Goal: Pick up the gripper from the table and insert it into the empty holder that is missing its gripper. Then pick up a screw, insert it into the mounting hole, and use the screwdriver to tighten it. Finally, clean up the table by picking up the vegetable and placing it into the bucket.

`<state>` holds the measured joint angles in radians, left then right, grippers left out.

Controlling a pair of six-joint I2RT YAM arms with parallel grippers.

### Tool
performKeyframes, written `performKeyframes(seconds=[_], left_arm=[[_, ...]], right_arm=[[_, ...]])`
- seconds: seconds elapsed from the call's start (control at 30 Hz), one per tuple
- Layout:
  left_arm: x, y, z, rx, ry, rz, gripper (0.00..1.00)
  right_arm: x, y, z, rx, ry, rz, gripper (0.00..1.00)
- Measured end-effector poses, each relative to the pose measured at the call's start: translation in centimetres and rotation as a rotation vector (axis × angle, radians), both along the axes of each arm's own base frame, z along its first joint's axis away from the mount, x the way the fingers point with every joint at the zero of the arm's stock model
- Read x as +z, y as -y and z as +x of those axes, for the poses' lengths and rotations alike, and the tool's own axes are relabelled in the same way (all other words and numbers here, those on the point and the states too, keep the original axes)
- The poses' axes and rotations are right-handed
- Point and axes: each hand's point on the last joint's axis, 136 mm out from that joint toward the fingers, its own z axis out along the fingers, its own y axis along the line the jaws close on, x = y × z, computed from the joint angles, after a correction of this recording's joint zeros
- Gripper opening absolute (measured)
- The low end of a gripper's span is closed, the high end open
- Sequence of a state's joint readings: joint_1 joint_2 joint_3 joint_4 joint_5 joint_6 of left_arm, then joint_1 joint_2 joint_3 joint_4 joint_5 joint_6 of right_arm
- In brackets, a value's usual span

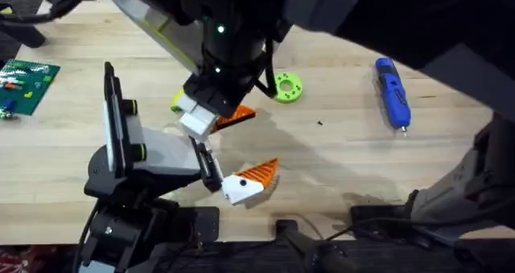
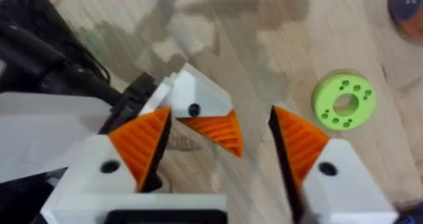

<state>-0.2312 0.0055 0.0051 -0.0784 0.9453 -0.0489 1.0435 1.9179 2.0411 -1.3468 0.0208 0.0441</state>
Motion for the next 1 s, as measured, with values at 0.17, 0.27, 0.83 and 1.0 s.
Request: performKeyframes(seconds=[0.17, 0.27, 0.83, 1.0], left_arm=[[0.0, 0.0, 0.0, 0.0, -0.006, -0.002, 0.986], [0.0, 0.0, 0.0, 0.001, -0.008, -0.003, 0.986], [0.0, 0.0, 0.0, 0.0, -0.008, -0.003, 0.986], [0.0, 0.0, 0.0, 0.0, -0.008, -0.003, 0.986]], right_arm=[[0.01, 0.2, 0.35, -0.008, 0.011, -0.006, 0.984], [0.01, 0.22, 0.39, -0.009, 0.013, -0.008, 0.992], [0.02, 0.22, 0.4, -0.009, 0.014, -0.007, 0.994], [0.02, 0.22, 0.4, -0.009, 0.014, -0.007, 0.994]])
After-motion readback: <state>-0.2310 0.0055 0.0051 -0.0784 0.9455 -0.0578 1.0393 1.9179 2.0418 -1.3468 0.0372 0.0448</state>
